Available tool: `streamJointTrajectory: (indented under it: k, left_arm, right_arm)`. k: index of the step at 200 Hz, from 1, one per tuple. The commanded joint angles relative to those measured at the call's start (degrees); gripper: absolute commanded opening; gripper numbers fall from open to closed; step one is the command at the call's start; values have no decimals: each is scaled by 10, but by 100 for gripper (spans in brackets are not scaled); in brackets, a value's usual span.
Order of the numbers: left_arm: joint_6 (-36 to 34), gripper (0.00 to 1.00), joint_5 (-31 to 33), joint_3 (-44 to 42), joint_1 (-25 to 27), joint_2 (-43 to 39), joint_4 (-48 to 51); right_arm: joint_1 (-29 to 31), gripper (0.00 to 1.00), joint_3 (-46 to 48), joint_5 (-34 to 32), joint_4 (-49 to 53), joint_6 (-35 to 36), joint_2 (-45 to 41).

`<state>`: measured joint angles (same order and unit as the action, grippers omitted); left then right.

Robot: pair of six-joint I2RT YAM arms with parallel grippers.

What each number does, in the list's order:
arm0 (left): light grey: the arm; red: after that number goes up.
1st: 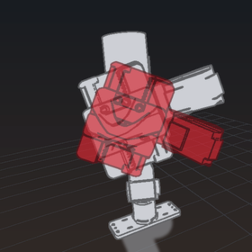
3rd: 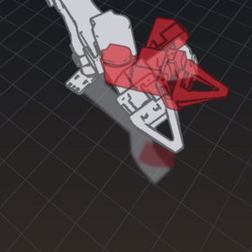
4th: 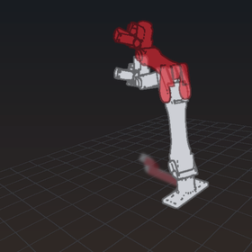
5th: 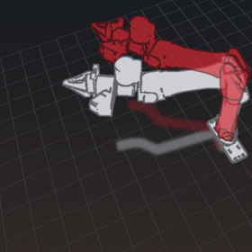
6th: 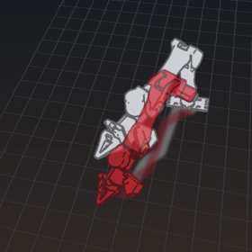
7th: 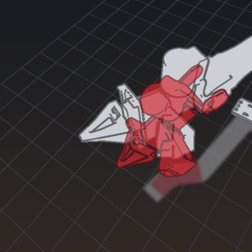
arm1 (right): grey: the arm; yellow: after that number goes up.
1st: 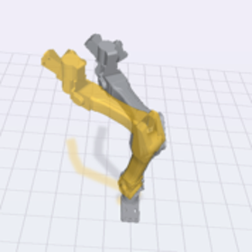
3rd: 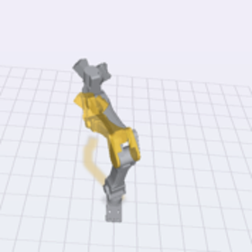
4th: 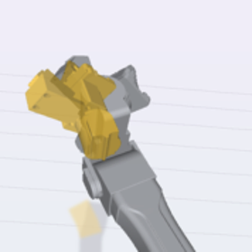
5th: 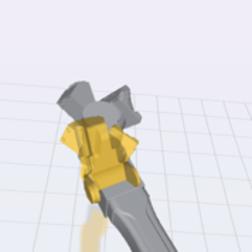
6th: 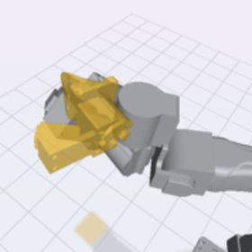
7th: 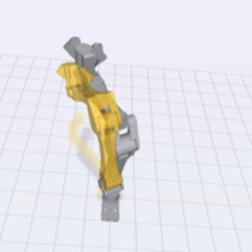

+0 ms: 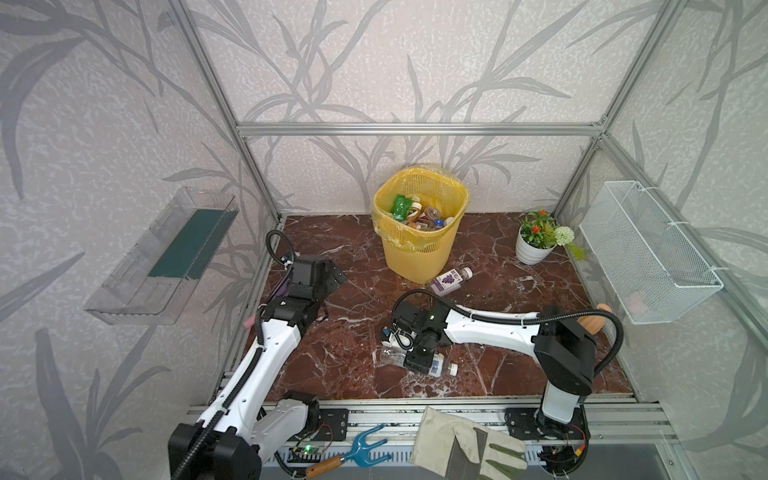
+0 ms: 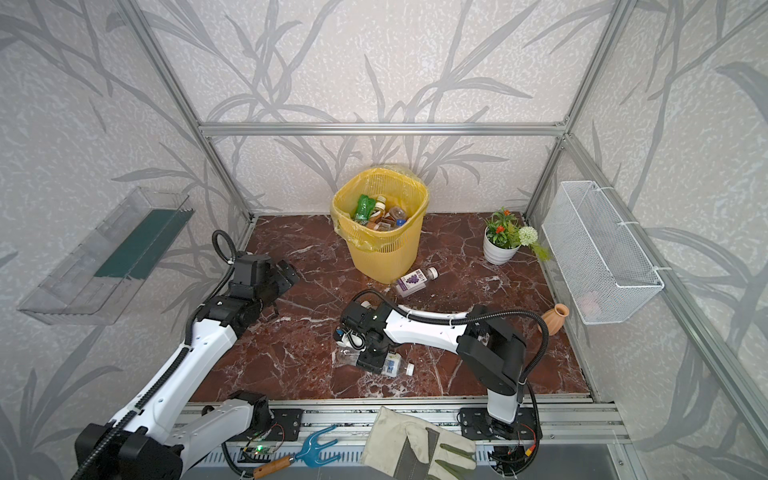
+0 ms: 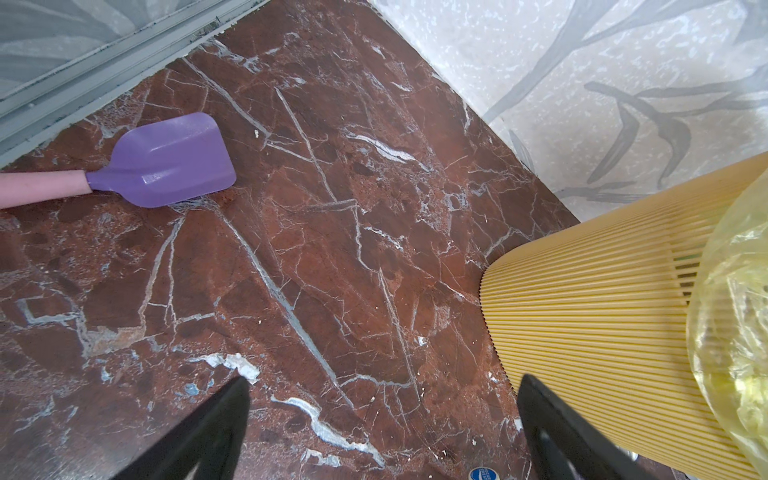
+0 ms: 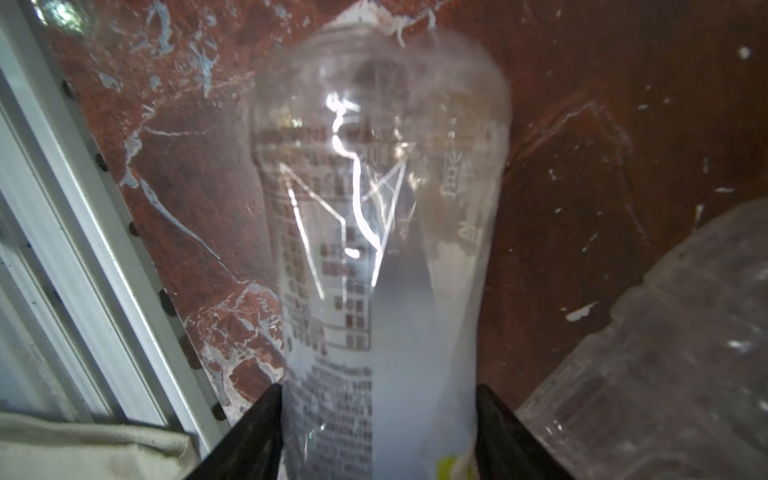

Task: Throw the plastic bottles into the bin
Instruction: 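Carry the clear bottle with the right gripper over the yellow bin and release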

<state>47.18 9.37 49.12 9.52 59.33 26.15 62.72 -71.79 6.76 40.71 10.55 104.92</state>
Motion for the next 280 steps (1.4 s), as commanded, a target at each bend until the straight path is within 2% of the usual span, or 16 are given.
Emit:
streamJointTrajectory:
  k: [1,52,62,79,95,148,170,215,246,280]
  left_arm:
    - [-2,99,16,-5,-5,-6,4]
    - [-2,99,13,-2,-7,-3,2]
    - [-2,99,13,-1,-8,-4,4]
    - [-4,99,14,0,-8,-6,8]
    - [-4,99,19,-2,-9,-9,7]
    - [-2,99,12,-3,-10,-2,1]
    - [-2,99,14,-5,-11,-6,0]
    - [-2,99,15,-9,-11,-11,1]
    - [-2,99,9,-9,-13,-7,-2]
    - [0,99,3,-11,-13,-3,-6]
  right_arm:
    - [9,71,-16,-6,27,-3,22]
    - [15,72,-26,-7,38,-1,38]
    - [15,69,-25,-7,36,0,36]
    - [15,56,-21,-5,27,-3,25]
    - [14,55,-22,-6,23,-5,14]
    - [-16,55,7,26,-14,-35,-68]
    - [-36,55,29,42,-33,-47,-132]
    - [-164,55,133,133,-155,-118,-306]
    - [-284,56,243,208,-294,-219,-446]
    - [-430,57,313,293,-394,-331,-536]
